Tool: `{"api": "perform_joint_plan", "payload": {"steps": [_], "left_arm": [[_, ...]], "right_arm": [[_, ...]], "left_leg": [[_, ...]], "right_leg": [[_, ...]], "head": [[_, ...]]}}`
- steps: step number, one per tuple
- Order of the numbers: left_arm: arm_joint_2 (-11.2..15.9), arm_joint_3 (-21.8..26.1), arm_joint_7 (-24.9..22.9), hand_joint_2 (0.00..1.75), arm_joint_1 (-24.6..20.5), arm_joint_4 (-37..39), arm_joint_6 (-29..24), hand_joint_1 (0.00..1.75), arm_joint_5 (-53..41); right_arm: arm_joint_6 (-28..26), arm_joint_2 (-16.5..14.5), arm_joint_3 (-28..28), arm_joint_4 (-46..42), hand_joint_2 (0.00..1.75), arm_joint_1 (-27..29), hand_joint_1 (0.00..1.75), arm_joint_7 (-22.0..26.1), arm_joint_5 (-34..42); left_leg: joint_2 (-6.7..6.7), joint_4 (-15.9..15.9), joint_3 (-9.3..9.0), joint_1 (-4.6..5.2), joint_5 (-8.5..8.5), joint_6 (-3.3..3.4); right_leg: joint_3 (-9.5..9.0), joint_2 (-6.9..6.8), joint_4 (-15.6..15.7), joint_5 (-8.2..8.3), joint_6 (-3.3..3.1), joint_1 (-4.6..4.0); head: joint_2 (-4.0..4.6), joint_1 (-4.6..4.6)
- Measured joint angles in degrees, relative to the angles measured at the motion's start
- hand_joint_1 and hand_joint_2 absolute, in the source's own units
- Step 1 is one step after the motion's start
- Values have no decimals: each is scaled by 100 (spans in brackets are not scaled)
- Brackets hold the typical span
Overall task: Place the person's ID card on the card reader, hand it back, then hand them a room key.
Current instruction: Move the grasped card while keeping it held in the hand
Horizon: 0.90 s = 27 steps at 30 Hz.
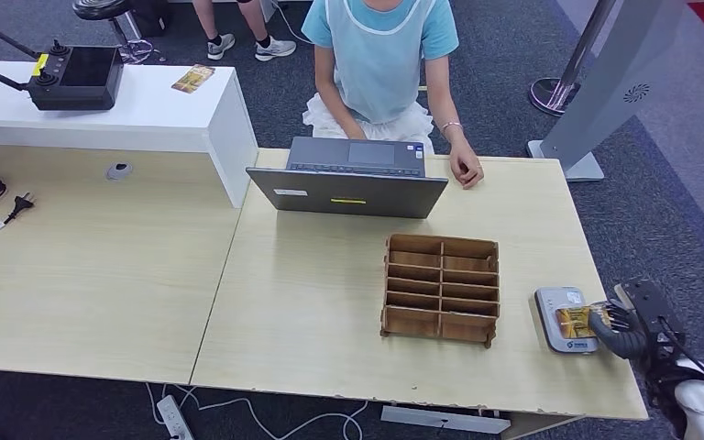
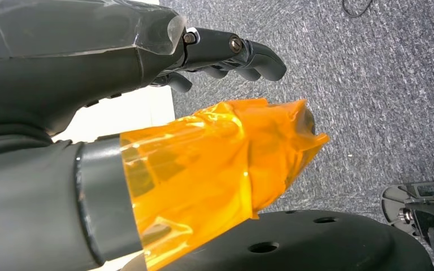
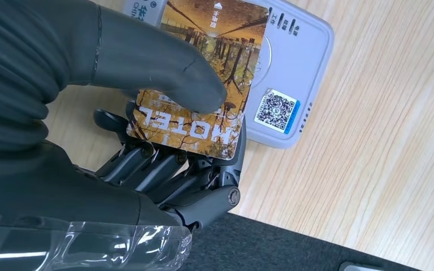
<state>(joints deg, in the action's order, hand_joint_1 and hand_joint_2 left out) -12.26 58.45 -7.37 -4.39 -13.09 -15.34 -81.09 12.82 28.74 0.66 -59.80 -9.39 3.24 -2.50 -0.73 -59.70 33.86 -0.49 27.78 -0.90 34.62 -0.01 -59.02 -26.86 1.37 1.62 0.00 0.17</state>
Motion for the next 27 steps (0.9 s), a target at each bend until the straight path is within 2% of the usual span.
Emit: {"api": "perform_joint_plan", "payload": {"steps": [27], "left_arm": [[7,0,2,0,0,0,-2,0,25]], "right_arm": [[252,108,-132,-80,175,-325,175,81,203]], "left_leg": [[2,0,-1,2,-1,1]], "right_leg": [[0,2,0,1,0,2]], "head": [[0,0]]}}
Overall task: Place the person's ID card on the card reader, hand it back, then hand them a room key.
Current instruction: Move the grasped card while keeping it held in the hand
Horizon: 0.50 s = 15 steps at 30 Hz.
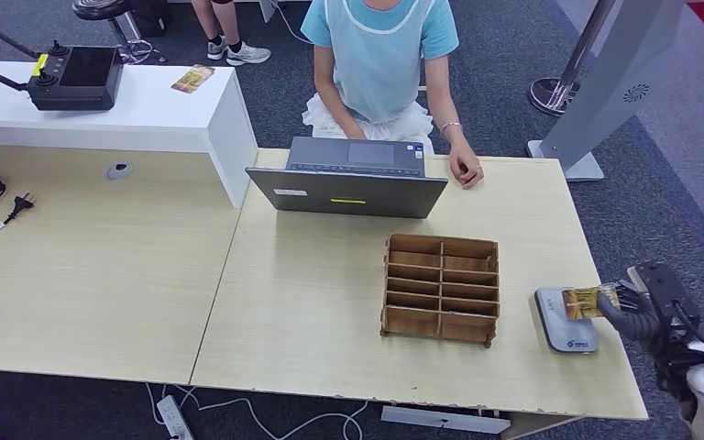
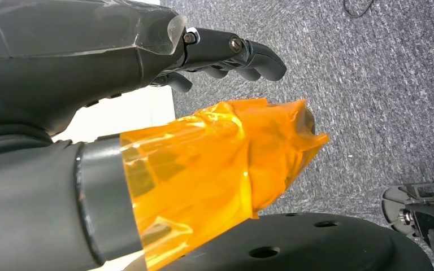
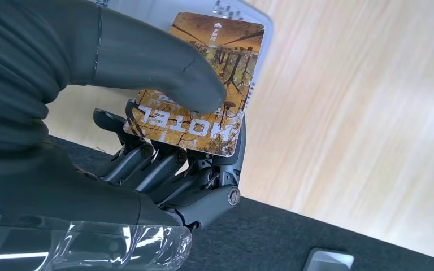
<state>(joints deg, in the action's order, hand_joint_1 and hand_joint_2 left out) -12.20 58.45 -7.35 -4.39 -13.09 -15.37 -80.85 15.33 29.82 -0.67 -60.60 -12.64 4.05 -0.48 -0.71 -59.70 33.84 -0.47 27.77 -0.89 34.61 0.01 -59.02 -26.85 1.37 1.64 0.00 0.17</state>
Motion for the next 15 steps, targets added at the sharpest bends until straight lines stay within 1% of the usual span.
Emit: {"api": "perform_joint_plan", "payload": {"steps": [5,9,15], "left_arm": [[0,1,2,0,0,0,0,0,3],[0,2,11,0,0,0,-2,0,33],[0,2,18,0,1,0,-2,0,63]], "right_arm": [[266,63,-5,-147,175,-115,175,8,321],[452,105,8,-406,175,-164,175,149,619],[506,207,86,-906,175,-410,175,21,876]], "left_leg": [[-1,0,0,0,0,0],[1,0,2,0,0,0],[1,0,0,0,0,0]], "right_leg": [[0,0,0,0,0,0],[1,2,0,0,0,0],[0,3,0,0,0,0]], "head": [[0,0],[0,0],[0,0]]}}
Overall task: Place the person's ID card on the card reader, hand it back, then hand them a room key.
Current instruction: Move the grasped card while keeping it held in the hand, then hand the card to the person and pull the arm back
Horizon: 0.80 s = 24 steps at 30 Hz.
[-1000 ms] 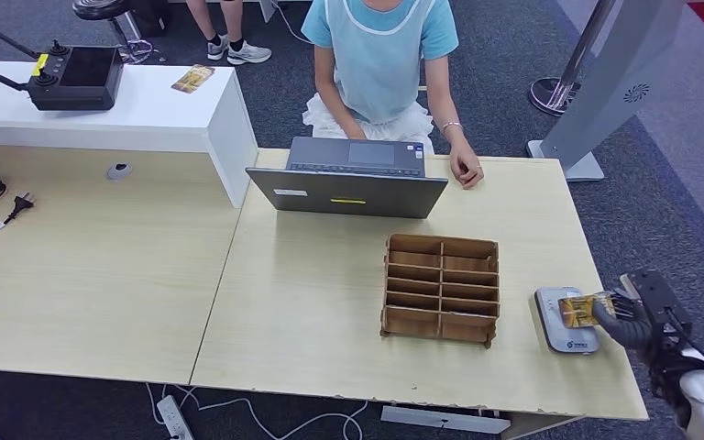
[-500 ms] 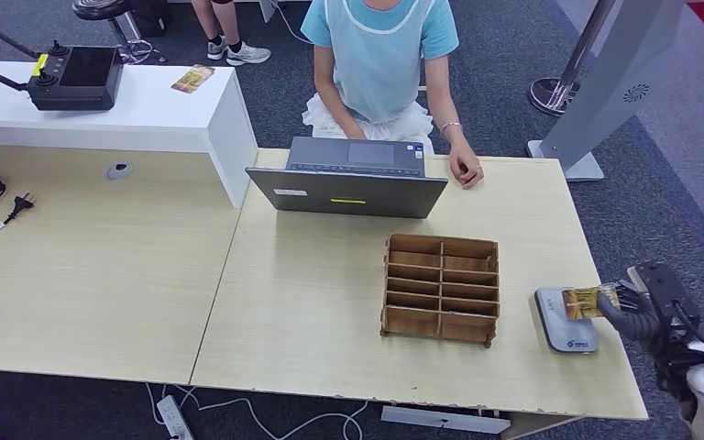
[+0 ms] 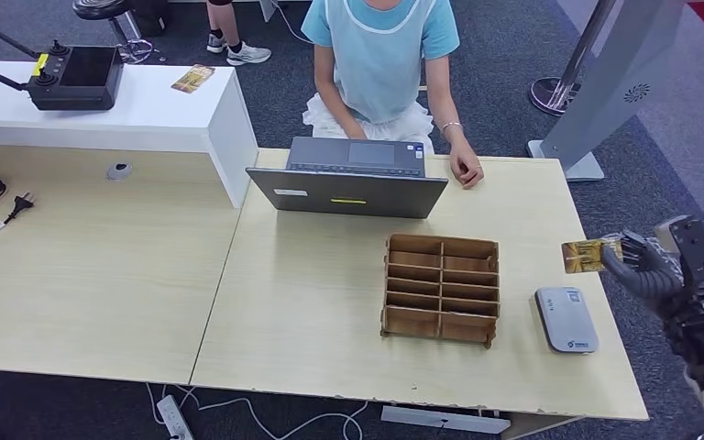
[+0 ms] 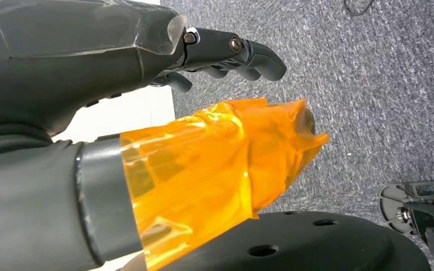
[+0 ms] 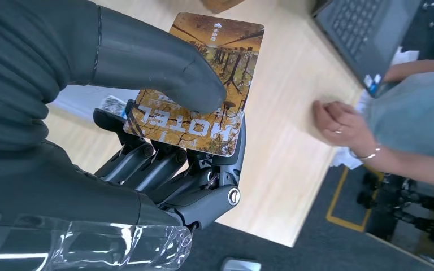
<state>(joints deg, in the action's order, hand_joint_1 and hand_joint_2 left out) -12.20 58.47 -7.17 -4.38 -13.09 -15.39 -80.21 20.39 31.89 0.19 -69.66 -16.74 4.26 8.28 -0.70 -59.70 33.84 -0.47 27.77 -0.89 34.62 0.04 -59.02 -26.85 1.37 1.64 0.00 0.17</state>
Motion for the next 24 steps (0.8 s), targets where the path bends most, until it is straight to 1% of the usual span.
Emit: {"api": "perform_joint_plan", "payload": {"steps": [6,10,14,24], "left_arm": [[0,0,1,0,0,0,-3,0,4],[0,0,7,0,-1,0,-2,0,18],[0,0,9,0,-1,0,-2,0,32],[-2,0,11,0,-3,0,14,0,39]], "right_arm": [[-25,75,119,-274,175,-251,175,22,21],[-115,102,261,-406,175,-542,175,66,-9],[-216,117,489,-499,175,-990,175,50,-149],[-528,94,1295,-518,175,-2276,175,-109,-739]], "left_leg": [[1,0,1,0,0,0],[1,0,1,0,0,0],[2,0,0,0,-2,0],[1,0,2,0,-4,0]], "right_leg": [[-1,1,0,1,1,0],[-1,2,0,1,1,1],[0,3,-1,2,1,0],[-1,2,-2,3,1,1]], "head": [[0,0],[0,0],[0,1],[0,-1]]}}
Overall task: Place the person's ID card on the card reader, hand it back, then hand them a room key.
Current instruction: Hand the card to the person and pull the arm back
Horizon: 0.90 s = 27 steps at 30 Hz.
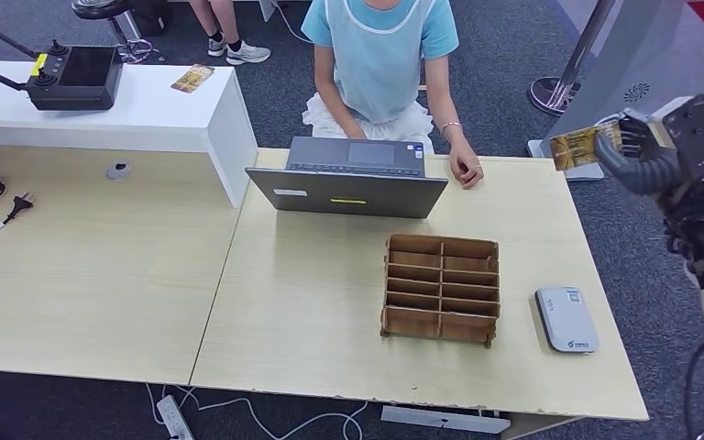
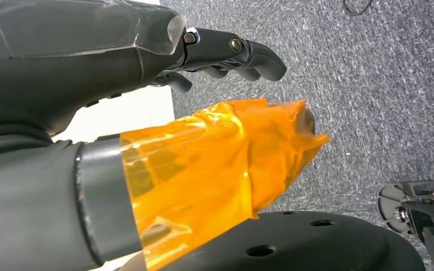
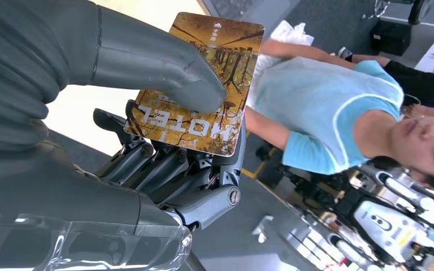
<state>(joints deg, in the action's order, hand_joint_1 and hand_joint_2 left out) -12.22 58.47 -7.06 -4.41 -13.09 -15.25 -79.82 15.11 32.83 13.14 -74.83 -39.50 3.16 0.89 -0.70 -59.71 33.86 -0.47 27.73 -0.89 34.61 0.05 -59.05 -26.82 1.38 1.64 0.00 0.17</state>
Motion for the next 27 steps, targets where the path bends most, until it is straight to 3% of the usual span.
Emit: {"api": "perform_joint_plan", "payload": {"steps": [6,11,27], "left_arm": [[-2,1,-2,0,0,0,38,0,1],[-4,2,-9,0,-11,0,90,0,8],[96,-58,73,0,-12,0,496,0,-154]], "right_arm": [[-382,-166,458,83,175,-704,175,-157,-595],[-970,-414,933,144,175,-1259,175,-400,-1667],[-1054,-1619,2108,833,175,-2838,175,-907,-3335]], "left_leg": [[-7,0,2,-1,-1,-1],[0,0,-1,0,-3,-4],[0,0,-1,-3,-9,-11]], "right_leg": [[-1,-7,-1,0,0,0],[3,2,-3,3,-4,0],[5,4,-8,4,-6,-2]], "head": [[0,0],[0,0],[0,0]]}}
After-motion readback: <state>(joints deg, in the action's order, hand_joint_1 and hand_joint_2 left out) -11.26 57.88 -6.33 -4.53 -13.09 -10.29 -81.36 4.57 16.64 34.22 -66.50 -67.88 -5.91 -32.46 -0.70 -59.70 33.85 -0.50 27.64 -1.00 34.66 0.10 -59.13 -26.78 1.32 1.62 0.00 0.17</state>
